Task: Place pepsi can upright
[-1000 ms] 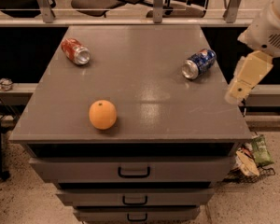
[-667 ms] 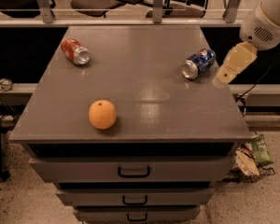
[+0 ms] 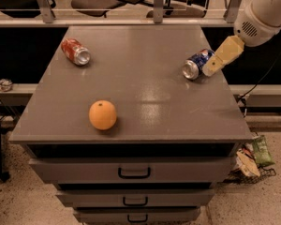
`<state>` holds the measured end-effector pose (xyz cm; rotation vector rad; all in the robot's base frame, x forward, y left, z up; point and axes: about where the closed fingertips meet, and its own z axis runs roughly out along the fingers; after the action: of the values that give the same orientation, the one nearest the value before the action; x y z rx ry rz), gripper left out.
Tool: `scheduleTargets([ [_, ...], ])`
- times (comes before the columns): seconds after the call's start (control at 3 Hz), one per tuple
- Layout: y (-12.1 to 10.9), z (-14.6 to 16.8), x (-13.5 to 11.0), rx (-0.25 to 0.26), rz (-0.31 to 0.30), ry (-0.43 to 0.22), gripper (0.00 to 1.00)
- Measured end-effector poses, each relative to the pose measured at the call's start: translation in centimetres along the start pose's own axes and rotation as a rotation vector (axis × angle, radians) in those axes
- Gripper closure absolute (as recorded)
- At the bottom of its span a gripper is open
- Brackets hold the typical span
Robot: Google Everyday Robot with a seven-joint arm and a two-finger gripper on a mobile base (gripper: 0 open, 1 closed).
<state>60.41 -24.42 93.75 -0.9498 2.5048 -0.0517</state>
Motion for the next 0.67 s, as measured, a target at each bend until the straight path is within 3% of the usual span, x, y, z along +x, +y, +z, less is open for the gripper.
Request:
scheduleTargets([
  [0.33, 0.1, 0.0, -0.2, -0.001, 0.001, -0.004, 0.0],
  [0.67, 0.2, 0.6, -2.4, 0.011, 0.065, -0.035, 0.0],
])
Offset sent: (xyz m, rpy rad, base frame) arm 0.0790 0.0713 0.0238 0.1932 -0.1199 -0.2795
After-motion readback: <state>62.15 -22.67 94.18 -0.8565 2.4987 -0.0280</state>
